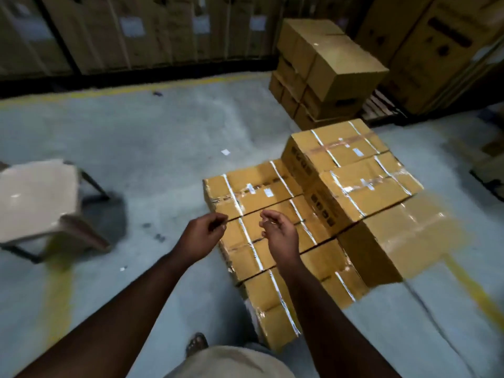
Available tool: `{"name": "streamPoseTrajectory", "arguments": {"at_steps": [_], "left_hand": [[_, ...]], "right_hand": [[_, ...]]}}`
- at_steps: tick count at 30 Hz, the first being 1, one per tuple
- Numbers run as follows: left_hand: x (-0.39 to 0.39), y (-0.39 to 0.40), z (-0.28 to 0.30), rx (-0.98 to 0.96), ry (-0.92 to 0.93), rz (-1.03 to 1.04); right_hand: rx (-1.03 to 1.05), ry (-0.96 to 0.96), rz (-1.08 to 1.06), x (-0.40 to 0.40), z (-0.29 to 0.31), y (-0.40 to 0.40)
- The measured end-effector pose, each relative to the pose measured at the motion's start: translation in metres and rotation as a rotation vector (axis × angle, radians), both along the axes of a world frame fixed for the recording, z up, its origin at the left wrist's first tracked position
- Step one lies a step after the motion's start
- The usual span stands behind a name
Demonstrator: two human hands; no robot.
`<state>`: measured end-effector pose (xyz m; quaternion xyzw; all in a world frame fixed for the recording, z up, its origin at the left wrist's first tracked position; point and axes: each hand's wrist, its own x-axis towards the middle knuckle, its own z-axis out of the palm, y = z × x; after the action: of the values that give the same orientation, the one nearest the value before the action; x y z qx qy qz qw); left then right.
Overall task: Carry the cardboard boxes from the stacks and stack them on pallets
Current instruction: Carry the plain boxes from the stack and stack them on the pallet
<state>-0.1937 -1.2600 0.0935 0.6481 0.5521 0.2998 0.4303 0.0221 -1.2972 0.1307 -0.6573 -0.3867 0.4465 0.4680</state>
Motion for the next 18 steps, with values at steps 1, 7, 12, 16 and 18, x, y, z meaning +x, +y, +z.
{"name": "streamPoseTrajectory", "arguments": {"at_steps": [1, 7, 12, 16, 18], "left_hand": [[-0.022, 0.001, 0.002, -0.005, -0.007, 0.034], [-0.117, 0.048, 0.009, -0.025, -0.042, 0.242], [-0.180, 0.128, 0.004, -0.033, -0.057, 0.300], [-0.214, 0.236, -0.003, -0.016, -0.058, 0.307], [-0.225, 0.289, -0.002, 0.005, -0.049, 0.312]], "right_hand": [[-0.009, 0.012, 0.025, -0.015, -0.001, 0.009], [-0.044, 0.023, 0.133, -0.091, -0.013, 0.079], [-0.045, 0.089, 0.181, -0.147, -0.026, 0.170], [-0.037, 0.094, 0.154, -0.165, -0.039, 0.273], [-0.034, 0.113, 0.132, -0.172, -0.036, 0.323]]}}
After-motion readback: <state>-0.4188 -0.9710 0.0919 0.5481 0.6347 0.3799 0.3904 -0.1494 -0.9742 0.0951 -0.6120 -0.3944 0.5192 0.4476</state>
